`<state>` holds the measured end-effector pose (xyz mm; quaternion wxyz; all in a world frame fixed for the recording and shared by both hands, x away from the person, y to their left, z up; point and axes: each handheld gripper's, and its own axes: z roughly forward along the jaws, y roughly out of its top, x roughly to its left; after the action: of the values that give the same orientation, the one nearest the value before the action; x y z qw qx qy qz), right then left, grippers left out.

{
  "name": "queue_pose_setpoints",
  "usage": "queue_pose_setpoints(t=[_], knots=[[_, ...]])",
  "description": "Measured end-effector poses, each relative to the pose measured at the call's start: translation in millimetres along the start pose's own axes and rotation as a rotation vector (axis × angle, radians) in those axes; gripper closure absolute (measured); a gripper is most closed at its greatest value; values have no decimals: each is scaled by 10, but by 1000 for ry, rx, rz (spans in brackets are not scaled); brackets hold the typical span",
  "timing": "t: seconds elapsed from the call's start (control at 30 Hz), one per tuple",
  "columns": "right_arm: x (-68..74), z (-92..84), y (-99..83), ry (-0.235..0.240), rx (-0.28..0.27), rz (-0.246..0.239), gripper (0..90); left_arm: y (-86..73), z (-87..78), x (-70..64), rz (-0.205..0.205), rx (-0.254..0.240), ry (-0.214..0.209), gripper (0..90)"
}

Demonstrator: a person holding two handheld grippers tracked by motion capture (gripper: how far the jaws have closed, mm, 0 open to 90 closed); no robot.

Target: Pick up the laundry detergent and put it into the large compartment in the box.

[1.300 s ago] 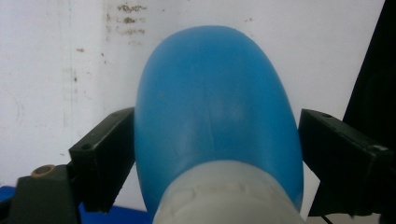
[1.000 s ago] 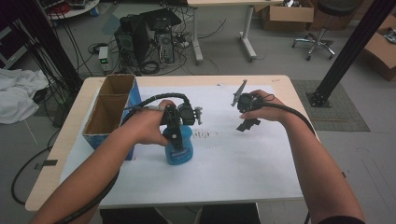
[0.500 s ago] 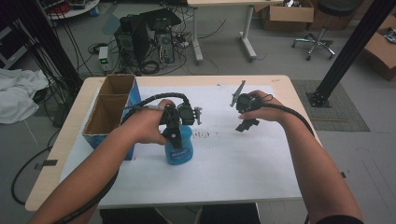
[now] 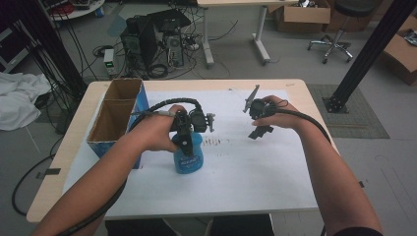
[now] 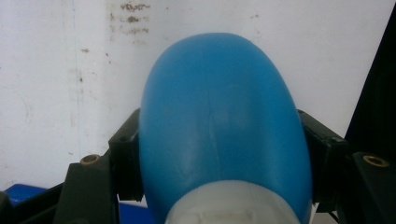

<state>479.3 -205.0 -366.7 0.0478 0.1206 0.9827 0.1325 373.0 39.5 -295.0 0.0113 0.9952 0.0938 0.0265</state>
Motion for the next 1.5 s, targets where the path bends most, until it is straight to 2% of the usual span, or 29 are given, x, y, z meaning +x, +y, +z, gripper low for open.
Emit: queue_pose_setpoints(t=[0.63, 0.7, 0.83, 0.87, 0.97, 1.13, 1.2, 1.27, 1.37, 1.5], knots=[[-8, 56, -8, 8, 2, 6, 161, 57, 2, 31, 8, 49, -5, 370], [-4, 61, -2, 10, 2, 5, 161, 57, 2, 27, -2, 50, -2, 373], [4, 65, 4, 9, 5, 2, 161, 52, -1, 8, 9, 42, 6, 379], [9, 65, 7, 9, 7, 1, 161, 49, -2, -16, 25, 33, 17, 379], [17, 66, 11, 9, 4, 1, 161, 54, -17, -32, 24, 43, 21, 380], [32, 43, 16, 9, 2, -1, 161, 35, -186, -25, -36, 12, -11, 381], [35, 31, 14, 6, -4, -3, 161, 30, -242, -36, -62, -1, -11, 380], [39, 19, 14, 6, -7, -2, 161, 27, -296, -39, -88, -3, -12, 379], [44, 3, 15, 4, -8, -7, 161, 20, -366, -29, -150, -7, -14, 379], [62, -12, 24, 2, -13, -8, 161, 0, -477, -24, -189, 4, -10, 377]])
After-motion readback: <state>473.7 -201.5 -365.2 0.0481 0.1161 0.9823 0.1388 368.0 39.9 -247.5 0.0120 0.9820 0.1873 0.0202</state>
